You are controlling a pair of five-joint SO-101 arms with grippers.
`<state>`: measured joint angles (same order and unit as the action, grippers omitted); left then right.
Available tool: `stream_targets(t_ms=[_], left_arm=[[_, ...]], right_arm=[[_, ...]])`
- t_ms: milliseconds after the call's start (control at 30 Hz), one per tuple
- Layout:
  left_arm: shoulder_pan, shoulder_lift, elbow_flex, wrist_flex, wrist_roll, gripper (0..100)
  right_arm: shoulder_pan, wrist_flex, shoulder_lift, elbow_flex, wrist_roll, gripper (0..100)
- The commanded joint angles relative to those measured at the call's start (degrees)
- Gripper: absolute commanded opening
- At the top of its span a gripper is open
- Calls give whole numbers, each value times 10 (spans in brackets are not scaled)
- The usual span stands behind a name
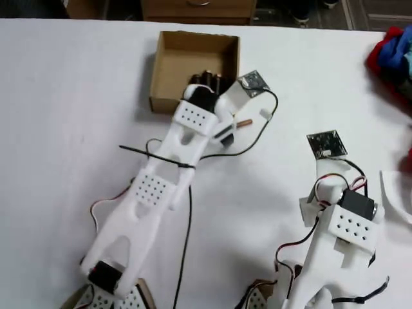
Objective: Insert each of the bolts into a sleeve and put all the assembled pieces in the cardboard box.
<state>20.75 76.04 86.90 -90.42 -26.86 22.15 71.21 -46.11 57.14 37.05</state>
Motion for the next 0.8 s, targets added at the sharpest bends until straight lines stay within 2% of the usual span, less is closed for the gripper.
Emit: stream_targets(t_ms=[0,233,300,400,467,567,767], left_arm=[[11,-6,22,20,1,248],[11,-1,15,35,1,237],[11,-1,15,33,1,169],[11,-1,15,31,1,15],[11,-2,16,22,1,42],[11,-4,21,-8,-1,22],[12,-7,19,-120,-4,24]], right_arm=[[0,-6,-18,-2,2,22],[0,-6,-18,-2,-1,22],[0,-6,-18,-2,-1,22],[0,-6,-18,-2,-1,22],[0,-6,-18,-2,-1,22],[0,-6,-18,-2,-2,22],[0,-13,-18,-2,-3,22]])
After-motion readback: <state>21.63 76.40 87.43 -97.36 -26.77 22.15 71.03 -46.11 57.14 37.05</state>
